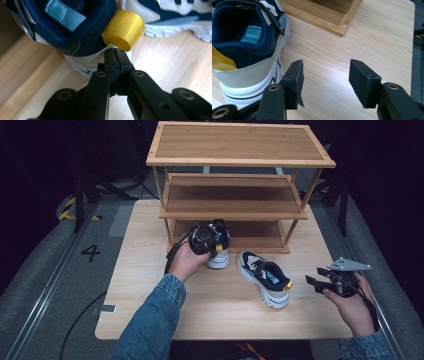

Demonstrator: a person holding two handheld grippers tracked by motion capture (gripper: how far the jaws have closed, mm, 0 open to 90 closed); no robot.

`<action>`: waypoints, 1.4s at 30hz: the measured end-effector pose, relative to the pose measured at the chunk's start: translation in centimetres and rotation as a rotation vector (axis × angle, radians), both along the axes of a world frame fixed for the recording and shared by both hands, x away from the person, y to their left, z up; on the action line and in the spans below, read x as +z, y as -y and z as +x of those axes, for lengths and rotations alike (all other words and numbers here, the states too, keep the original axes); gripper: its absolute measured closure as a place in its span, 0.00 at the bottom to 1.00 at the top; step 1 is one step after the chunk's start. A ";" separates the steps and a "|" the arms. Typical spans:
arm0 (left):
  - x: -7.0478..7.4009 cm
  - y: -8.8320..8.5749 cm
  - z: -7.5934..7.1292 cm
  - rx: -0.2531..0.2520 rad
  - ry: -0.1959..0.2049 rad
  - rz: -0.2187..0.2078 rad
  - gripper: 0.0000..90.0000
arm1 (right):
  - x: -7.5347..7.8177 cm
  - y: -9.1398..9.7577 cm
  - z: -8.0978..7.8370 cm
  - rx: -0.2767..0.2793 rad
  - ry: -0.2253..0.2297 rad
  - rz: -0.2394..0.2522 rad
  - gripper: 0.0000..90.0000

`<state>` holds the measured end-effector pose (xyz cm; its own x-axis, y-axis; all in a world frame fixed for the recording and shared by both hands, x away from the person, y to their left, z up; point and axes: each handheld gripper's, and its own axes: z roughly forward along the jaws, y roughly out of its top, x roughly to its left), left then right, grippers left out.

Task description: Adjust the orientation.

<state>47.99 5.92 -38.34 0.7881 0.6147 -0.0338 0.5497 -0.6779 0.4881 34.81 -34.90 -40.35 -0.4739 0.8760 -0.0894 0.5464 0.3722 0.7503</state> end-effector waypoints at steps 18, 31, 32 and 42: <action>-0.9 2.3 2.2 0.026 0.094 0.011 0.88 | -0.1 0.7 -0.7 -0.023 -0.002 0.001 0.52; -1.0 2.8 1.0 0.012 0.141 -0.023 0.78 | -0.2 0.5 -0.5 -0.012 -0.003 0.000 0.52; -1.1 2.8 1.0 0.004 0.137 -0.023 0.78 | -0.2 0.4 -0.5 -0.013 -0.005 0.001 0.52; -3.3 2.6 2.2 0.053 0.130 -0.037 0.80 | -0.1 0.4 -0.5 -0.008 0.005 0.005 0.52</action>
<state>50.15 3.29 -41.62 0.7534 0.6561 0.0430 0.5149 -0.6294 0.5820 34.34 -35.28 -40.41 -0.4662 0.8804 -0.0870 0.5457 0.3636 0.7550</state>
